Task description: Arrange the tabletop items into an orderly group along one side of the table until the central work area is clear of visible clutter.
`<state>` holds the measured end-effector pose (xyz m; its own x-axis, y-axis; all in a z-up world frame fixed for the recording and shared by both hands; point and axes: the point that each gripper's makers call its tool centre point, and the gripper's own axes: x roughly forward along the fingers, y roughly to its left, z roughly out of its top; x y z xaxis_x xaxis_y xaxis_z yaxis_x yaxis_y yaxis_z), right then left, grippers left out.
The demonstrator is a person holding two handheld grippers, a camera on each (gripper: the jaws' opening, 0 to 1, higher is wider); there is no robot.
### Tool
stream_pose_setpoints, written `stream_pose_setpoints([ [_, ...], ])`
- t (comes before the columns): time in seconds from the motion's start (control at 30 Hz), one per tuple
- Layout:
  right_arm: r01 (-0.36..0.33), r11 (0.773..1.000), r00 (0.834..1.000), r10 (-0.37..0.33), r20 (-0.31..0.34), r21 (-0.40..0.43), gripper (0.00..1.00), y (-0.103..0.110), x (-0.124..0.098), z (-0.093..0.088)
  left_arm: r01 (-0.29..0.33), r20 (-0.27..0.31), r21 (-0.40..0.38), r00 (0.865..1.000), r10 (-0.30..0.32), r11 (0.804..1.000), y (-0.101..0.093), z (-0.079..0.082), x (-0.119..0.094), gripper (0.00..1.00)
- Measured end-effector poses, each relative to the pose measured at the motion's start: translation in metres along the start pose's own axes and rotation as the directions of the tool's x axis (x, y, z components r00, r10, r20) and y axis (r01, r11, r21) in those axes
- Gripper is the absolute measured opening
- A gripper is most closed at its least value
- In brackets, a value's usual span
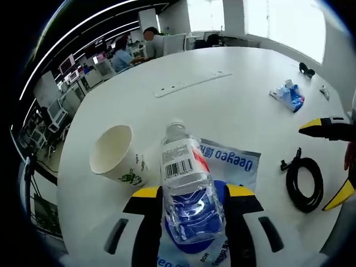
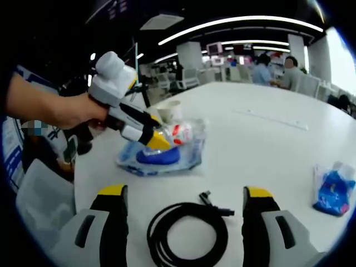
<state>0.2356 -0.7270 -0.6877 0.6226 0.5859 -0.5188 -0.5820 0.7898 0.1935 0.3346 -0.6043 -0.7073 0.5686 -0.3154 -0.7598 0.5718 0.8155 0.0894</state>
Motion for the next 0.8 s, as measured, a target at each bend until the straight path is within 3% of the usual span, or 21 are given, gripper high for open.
stream_pose_setpoints([
  [0.23,0.003,1.0,1.0,-0.003,0.003,0.008,0.82,-0.002,0.001,0.001,0.0,0.012,-0.051,1.0,0.0,0.999,0.002,-0.001,-0.004,0.41],
  [0.4,0.001,1.0,1.0,-0.001,0.006,0.013,0.82,-0.002,0.002,0.002,-0.008,0.026,0.009,1.0,0.007,1.0,-0.002,-0.001,-0.011,0.4],
  [0.57,-0.004,1.0,1.0,0.004,0.011,0.01,0.82,0.0,0.002,0.004,0.015,0.022,-0.021,1.0,-0.015,1.0,-0.008,-0.009,-0.02,0.4],
  [0.8,-0.009,1.0,1.0,0.009,0.007,0.008,0.82,0.001,0.002,0.002,0.035,-0.014,0.021,0.999,-0.035,0.999,-0.017,-0.021,-0.028,0.41],
])
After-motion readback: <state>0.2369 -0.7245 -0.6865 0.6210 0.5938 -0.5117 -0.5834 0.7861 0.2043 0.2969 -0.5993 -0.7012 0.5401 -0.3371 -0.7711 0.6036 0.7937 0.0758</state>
